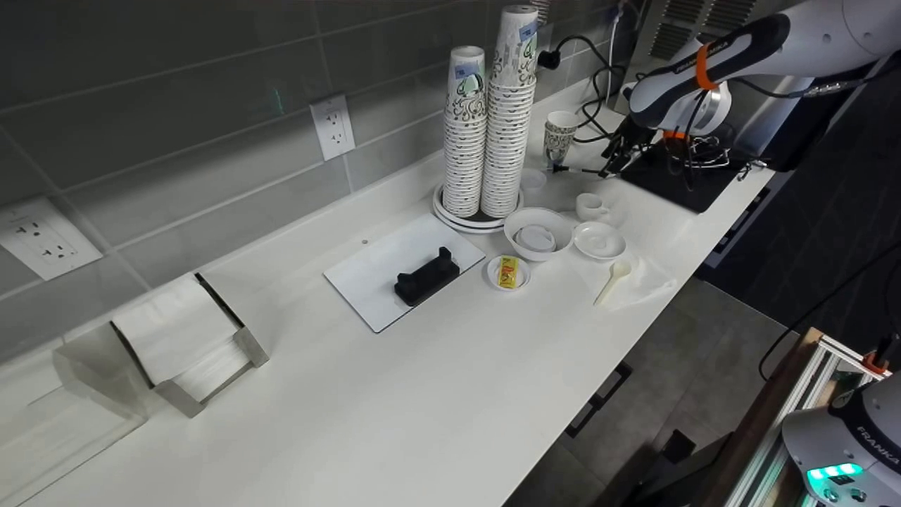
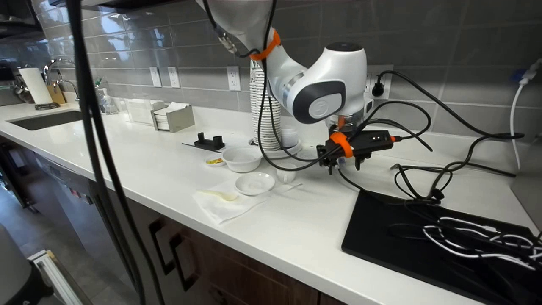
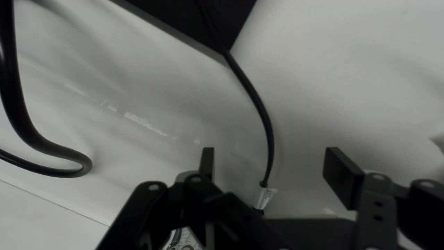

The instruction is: Move the black cable to the right

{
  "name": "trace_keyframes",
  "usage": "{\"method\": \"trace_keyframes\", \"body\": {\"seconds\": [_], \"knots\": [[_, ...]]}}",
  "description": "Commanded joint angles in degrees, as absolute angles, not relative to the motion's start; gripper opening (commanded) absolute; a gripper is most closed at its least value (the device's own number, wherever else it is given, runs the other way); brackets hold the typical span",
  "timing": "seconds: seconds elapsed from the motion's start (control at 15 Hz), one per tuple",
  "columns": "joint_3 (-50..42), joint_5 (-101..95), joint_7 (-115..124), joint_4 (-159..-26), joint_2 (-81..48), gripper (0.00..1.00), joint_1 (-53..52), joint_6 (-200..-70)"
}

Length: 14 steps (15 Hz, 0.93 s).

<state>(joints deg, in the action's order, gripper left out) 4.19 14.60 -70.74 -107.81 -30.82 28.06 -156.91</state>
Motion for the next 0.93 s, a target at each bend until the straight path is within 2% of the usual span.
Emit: {"method": "trace_keyframes", "body": {"seconds": [0.0, 0.2, 0.4, 0.47, 0.87], "knots": [[8.0, 16.3, -76.4, -101.2, -35.4, 0.51, 32.0, -154.1], [8.4, 15.9, -77.9, -98.6, -37.2, 0.29, 32.8, -150.5], [7.7, 15.9, -78.0, -96.4, -38.3, 0.12, 32.5, -146.8], [7.6, 16.0, -78.0, -96.0, -38.5, 0.02, 32.4, -146.2], [1.0, 14.4, -66.8, -95.5, -32.9, 0.01, 29.2, -129.2]]}}
